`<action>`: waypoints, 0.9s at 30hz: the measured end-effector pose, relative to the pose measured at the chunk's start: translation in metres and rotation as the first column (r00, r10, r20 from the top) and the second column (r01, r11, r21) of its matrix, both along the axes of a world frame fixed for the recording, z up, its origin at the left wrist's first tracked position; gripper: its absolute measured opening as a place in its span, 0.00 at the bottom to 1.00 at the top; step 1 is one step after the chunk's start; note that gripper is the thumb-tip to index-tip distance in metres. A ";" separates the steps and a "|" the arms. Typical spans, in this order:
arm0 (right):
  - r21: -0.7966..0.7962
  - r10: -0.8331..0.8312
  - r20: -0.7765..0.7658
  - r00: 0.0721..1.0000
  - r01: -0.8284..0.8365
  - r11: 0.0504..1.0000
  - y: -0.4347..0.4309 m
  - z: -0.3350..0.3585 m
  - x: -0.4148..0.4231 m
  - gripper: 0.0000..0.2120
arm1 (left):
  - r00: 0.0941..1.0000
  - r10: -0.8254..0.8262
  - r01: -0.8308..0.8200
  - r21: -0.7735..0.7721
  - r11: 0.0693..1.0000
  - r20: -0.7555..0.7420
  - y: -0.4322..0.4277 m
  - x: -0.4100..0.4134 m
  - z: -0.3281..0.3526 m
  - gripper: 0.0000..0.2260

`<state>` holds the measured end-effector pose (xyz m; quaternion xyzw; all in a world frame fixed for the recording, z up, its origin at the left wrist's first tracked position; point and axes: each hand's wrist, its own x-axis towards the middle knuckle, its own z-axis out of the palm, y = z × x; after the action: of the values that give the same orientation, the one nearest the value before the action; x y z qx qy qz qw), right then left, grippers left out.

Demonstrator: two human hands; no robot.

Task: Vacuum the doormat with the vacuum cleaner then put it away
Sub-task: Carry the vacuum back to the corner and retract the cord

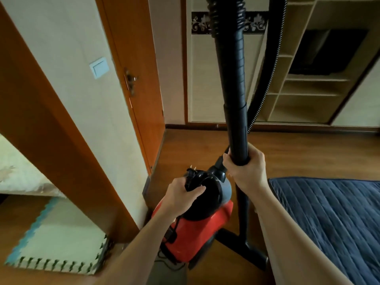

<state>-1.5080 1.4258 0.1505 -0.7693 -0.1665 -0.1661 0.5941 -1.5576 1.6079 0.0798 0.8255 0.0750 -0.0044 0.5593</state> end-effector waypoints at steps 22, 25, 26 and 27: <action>0.049 -0.048 -0.017 0.999 0.049 0.998 -0.070 -0.036 0.380 0.10 | 0.986 -0.124 0.111 -0.107 0.988 -0.116 -0.070 0.389 -0.003 0.12; 0.046 -0.065 -0.015 0.998 0.065 0.997 -0.081 -0.032 0.422 0.10 | 0.984 -0.140 0.128 -0.116 0.985 -0.106 -0.078 0.437 0.004 0.12; 0.041 -0.073 -0.012 0.997 0.074 0.996 -0.084 -0.031 0.435 0.10 | 0.985 -0.143 0.131 -0.118 0.984 -0.101 -0.081 0.453 0.005 0.12; 0.039 -0.083 -0.007 0.996 0.083 0.996 -0.086 -0.030 0.449 0.10 | 0.985 -0.144 0.133 -0.116 0.984 -0.092 -0.084 0.469 0.006 0.12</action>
<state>-1.0591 1.3393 0.1208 -0.7641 -0.1292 -0.1917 0.6022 -1.0887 1.5239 0.0860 0.7957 0.0450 -0.0889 0.5974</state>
